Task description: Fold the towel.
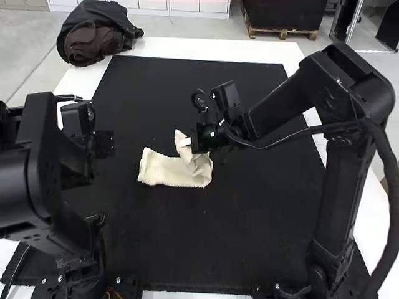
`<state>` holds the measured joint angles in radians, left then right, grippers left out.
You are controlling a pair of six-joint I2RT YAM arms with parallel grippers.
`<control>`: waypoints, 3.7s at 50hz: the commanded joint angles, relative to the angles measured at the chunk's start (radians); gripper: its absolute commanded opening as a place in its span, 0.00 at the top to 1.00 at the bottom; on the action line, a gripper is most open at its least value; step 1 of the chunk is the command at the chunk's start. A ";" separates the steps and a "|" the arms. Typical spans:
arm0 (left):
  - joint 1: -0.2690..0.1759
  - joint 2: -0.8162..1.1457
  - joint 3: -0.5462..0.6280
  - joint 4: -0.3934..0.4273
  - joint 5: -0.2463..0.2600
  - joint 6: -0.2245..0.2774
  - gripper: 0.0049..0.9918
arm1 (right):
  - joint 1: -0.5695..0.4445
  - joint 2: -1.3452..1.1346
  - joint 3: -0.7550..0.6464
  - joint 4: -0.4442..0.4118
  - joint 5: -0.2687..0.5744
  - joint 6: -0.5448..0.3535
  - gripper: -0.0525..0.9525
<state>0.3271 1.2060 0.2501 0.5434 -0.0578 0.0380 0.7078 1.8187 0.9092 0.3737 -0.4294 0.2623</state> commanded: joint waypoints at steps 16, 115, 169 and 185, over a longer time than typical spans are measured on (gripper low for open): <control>0.016 0.006 -0.005 -0.002 0.023 0.025 0.03 | 0.073 0.079 0.102 0.045 0.015 0.032 0.97; 0.018 0.007 -0.029 0.023 0.035 0.025 0.03 | 0.078 0.125 0.108 0.220 -0.108 0.130 0.97; 0.018 0.006 0.002 0.029 0.038 0.017 0.03 | 0.125 0.459 0.092 0.559 -0.163 0.061 0.97; 0.016 0.003 0.017 0.027 0.036 0.013 0.03 | 0.140 0.510 0.082 0.582 -0.147 0.031 0.97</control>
<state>0.3367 1.2060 0.2256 0.5640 -0.0265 0.0551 0.8303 2.3112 0.9974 0.9634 -0.5873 0.3054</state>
